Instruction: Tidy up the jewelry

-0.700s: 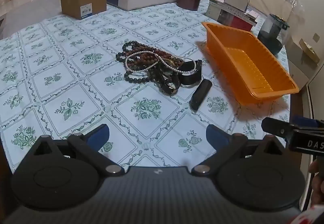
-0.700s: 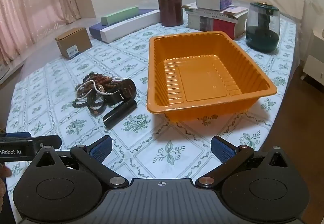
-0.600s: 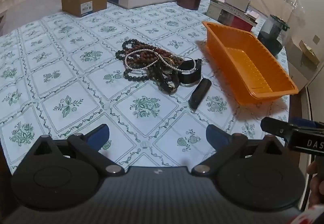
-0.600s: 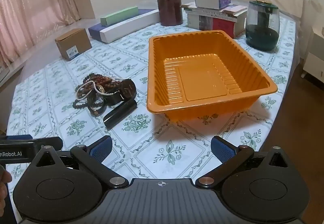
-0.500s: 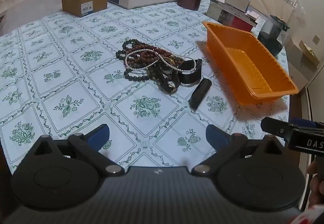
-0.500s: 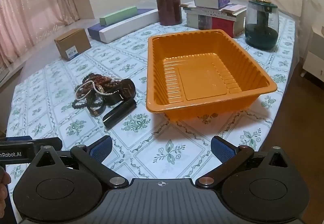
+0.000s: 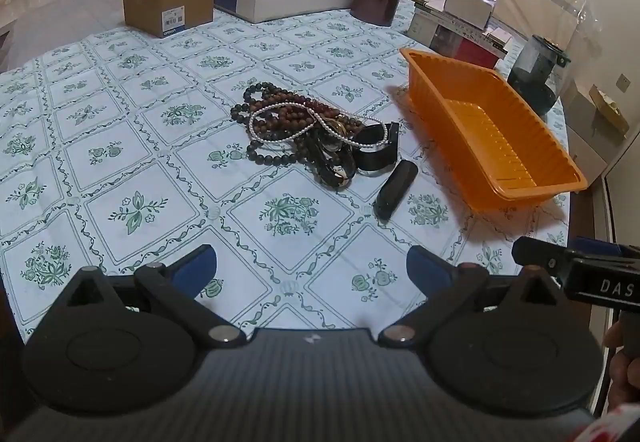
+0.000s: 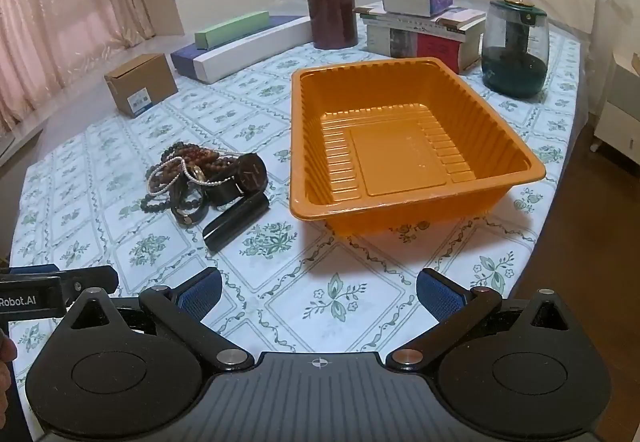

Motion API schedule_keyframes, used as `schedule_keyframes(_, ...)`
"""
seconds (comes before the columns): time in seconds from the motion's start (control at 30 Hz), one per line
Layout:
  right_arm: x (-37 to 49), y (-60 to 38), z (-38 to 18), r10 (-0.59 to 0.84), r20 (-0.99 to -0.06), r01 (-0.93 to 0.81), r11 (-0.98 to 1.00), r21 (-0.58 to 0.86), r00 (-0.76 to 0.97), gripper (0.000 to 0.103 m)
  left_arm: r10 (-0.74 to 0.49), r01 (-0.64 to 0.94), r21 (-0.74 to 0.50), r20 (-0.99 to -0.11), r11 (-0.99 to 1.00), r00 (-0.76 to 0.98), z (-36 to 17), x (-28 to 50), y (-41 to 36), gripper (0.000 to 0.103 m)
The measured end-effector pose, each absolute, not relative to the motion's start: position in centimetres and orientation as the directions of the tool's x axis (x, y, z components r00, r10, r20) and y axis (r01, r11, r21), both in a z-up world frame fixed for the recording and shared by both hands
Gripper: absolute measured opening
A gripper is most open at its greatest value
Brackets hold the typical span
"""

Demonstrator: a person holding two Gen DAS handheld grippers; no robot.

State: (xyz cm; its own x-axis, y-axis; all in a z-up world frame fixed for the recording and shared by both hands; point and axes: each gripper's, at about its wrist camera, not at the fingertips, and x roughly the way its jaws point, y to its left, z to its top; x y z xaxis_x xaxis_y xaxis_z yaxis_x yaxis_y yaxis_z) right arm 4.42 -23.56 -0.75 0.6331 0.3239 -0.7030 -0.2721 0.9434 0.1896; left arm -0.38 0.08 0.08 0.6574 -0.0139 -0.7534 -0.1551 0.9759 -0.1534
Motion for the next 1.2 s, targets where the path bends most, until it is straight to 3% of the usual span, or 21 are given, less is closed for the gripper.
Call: schedule_keyframes(1.2,4.75,-23.52,-0.56,0.32,-0.704,-0.266,0.945,0.19,0.634,0.103,-0.02,-0.148,-0.154,-0.753,0.977,0.658,0.29,-0.05,-0.03,0.1)
